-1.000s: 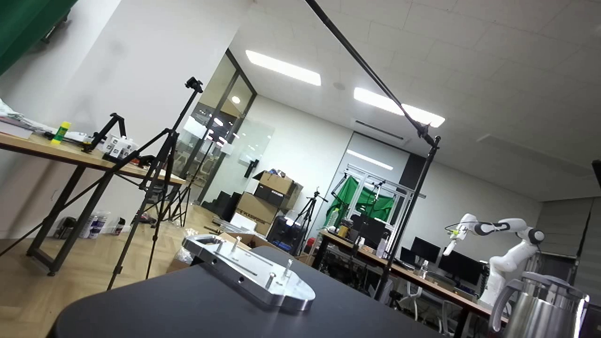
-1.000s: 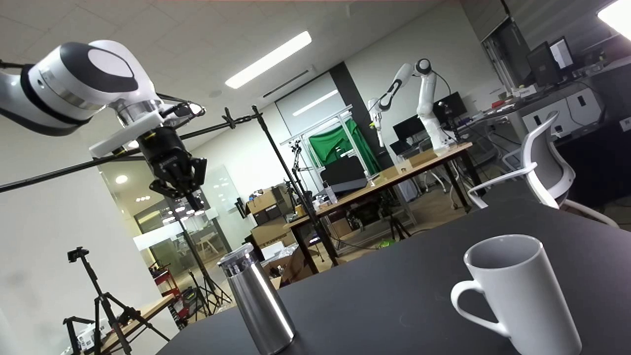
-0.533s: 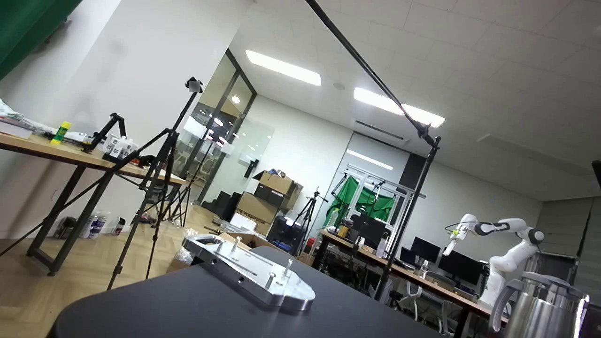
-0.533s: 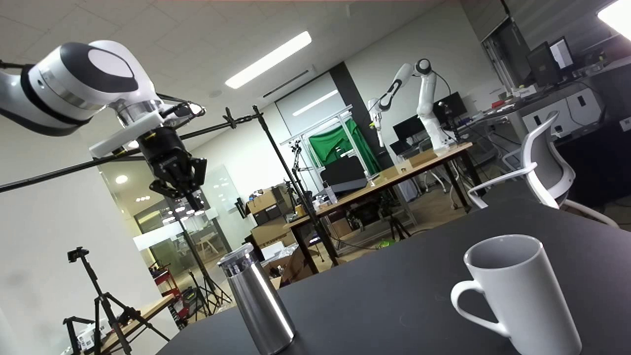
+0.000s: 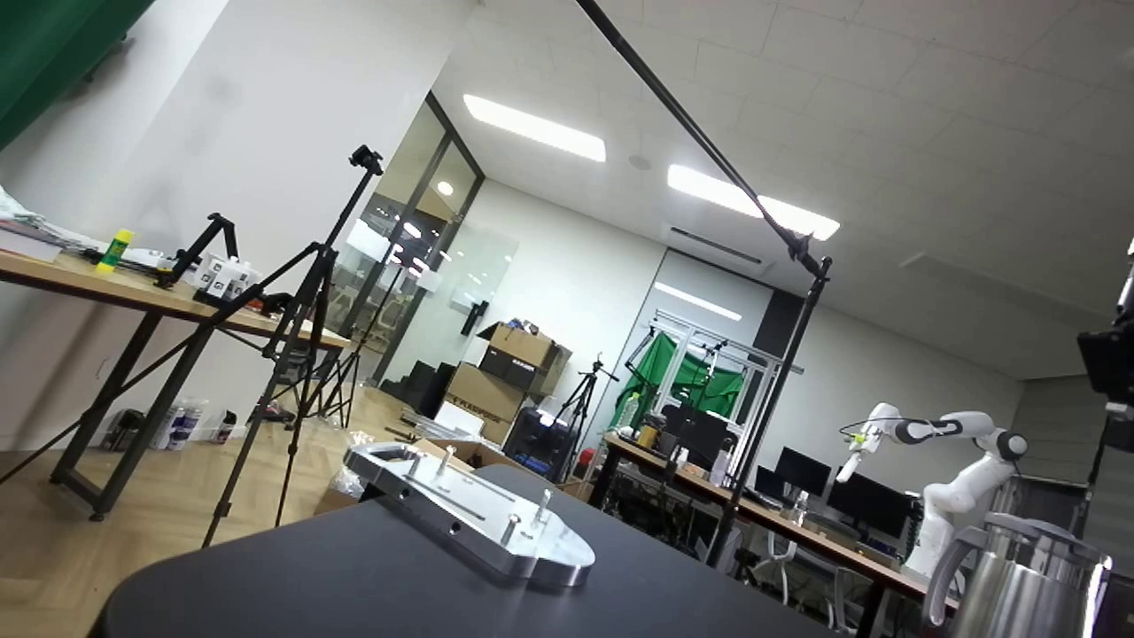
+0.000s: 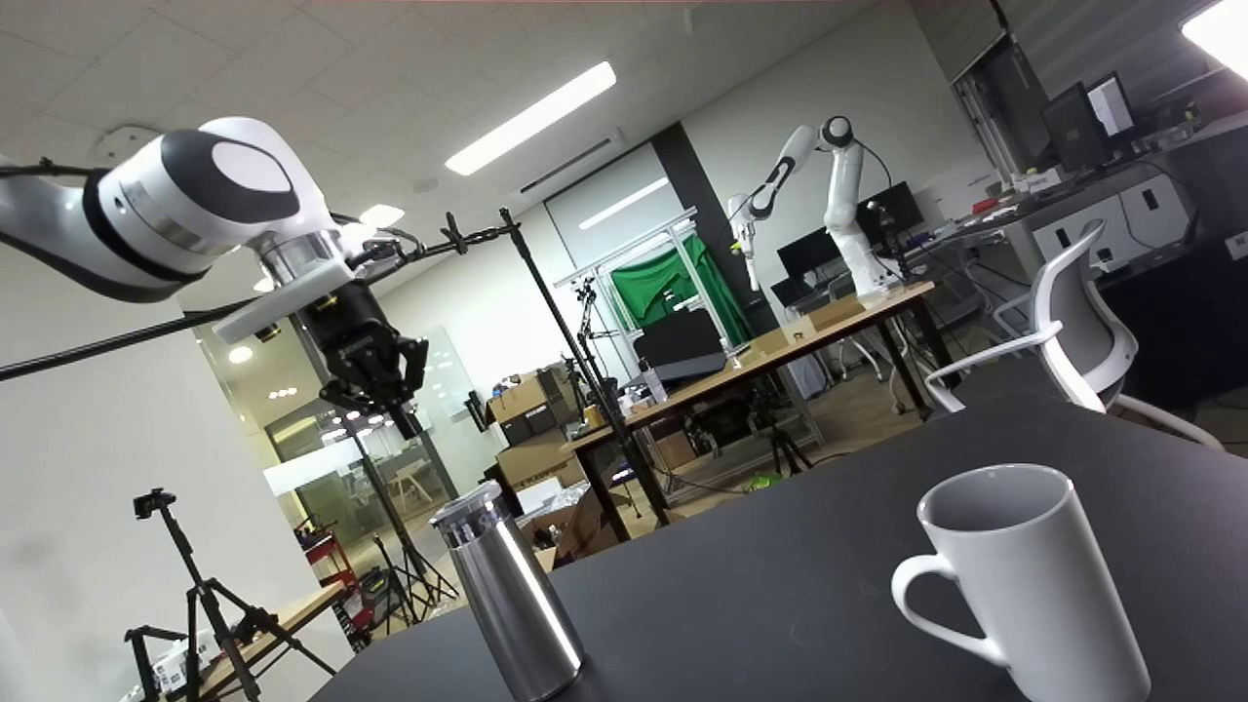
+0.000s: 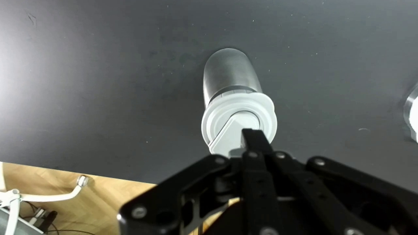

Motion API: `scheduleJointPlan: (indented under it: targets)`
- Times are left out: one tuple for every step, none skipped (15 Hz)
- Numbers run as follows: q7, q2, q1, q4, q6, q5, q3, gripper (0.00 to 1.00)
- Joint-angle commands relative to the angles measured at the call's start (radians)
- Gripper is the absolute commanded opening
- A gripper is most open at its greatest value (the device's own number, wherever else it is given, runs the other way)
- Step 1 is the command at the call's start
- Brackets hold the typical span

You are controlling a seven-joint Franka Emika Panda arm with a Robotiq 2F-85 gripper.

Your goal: Press down on the top of the flask

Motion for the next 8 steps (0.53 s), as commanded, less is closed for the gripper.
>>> scheduleJointPlan:
  targets:
    - [0.002, 0.042, 0.014, 0.005, 0.06, 0.002, 0.002, 0.0]
    - [0.001, 0.052, 0.015, 0.003, 0.074, -0.001, 0.004, 0.0]
    - [0.004, 0.063, 0.016, 0.0, 0.091, -0.006, 0.005, 0.0]
    - [0.006, 0.074, 0.017, -0.001, 0.103, -0.009, 0.006, 0.0]
    - [0.005, 0.084, 0.017, -0.004, 0.119, -0.012, 0.007, 0.0]
    - [0.005, 0.092, 0.017, -0.006, 0.13, -0.009, 0.008, 0.0]
    - [0.005, 0.1, 0.017, -0.009, 0.138, -0.009, 0.008, 0.0]
    - [0.004, 0.107, 0.017, -0.014, 0.145, -0.011, 0.008, 0.0]
